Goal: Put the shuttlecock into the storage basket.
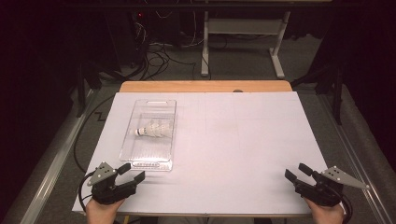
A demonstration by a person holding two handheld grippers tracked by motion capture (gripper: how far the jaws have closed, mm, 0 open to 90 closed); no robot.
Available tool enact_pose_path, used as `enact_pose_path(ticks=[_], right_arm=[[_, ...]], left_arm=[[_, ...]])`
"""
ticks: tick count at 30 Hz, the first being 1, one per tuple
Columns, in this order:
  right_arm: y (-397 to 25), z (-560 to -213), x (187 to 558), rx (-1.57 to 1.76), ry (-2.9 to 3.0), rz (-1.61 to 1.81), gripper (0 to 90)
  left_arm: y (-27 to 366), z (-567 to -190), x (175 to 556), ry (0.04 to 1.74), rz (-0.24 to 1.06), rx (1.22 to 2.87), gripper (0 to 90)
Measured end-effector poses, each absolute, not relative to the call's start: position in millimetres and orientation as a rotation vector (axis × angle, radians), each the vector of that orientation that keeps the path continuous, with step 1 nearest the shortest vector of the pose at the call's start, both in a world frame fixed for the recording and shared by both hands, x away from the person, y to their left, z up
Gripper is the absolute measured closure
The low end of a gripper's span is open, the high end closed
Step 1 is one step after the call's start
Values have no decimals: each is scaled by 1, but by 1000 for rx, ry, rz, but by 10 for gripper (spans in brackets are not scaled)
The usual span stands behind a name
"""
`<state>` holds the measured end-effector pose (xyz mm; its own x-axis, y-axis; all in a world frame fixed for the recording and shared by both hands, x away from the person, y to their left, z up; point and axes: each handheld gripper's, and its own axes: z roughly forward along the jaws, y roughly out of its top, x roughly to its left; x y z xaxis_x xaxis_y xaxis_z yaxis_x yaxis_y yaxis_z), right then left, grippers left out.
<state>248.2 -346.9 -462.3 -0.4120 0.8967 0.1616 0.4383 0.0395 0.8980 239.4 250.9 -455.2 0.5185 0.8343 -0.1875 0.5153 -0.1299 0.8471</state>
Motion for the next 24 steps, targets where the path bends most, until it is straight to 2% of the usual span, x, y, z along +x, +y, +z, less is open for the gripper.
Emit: enact_pose_path(ticks=[5, 24], right_arm=[[-348, -463, 246, 1347, 1868, 1356, 341], [-351, -465, 242, 1349, 1854, 1390, 334]], left_arm=[[254, -457, 241, 1168, 402, 1787, 329], [253, -458, 238, 1150, 413, 1800, 329]])
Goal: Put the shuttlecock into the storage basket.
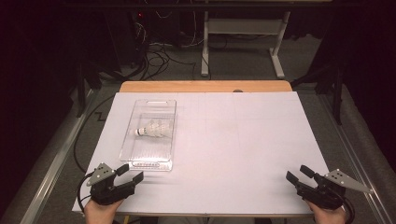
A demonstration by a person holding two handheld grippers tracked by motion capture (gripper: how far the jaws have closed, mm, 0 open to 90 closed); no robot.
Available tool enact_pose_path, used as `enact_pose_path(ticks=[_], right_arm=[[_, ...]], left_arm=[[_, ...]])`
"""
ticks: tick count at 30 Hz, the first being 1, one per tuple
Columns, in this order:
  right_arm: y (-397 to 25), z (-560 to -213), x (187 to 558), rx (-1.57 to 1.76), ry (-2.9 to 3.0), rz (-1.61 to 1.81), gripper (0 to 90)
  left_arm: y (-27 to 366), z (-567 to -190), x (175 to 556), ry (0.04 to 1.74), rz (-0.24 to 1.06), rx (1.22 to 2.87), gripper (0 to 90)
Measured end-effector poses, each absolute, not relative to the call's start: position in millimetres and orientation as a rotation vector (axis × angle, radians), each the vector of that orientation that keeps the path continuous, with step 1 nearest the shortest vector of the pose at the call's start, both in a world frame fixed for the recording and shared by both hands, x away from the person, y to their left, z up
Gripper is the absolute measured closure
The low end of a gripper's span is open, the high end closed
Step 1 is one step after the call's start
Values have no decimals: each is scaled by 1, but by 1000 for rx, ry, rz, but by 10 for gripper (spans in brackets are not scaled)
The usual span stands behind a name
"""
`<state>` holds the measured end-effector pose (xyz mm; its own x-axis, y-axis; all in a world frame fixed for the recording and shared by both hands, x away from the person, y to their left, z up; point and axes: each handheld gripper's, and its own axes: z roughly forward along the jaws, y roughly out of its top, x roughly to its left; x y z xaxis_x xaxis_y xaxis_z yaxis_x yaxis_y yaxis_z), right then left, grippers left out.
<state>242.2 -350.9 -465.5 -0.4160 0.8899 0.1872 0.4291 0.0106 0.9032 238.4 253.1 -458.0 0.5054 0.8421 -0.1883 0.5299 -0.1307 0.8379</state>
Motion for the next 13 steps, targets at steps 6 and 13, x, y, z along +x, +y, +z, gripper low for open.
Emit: enact_pose_path(ticks=[6, 13], right_arm=[[-351, -466, 242, 1346, 1855, 1391, 334], [-351, -466, 243, 1355, 1857, 1391, 333]], left_arm=[[252, -458, 237, 1144, 409, 1801, 329], [252, -458, 238, 1144, 407, 1807, 329]])
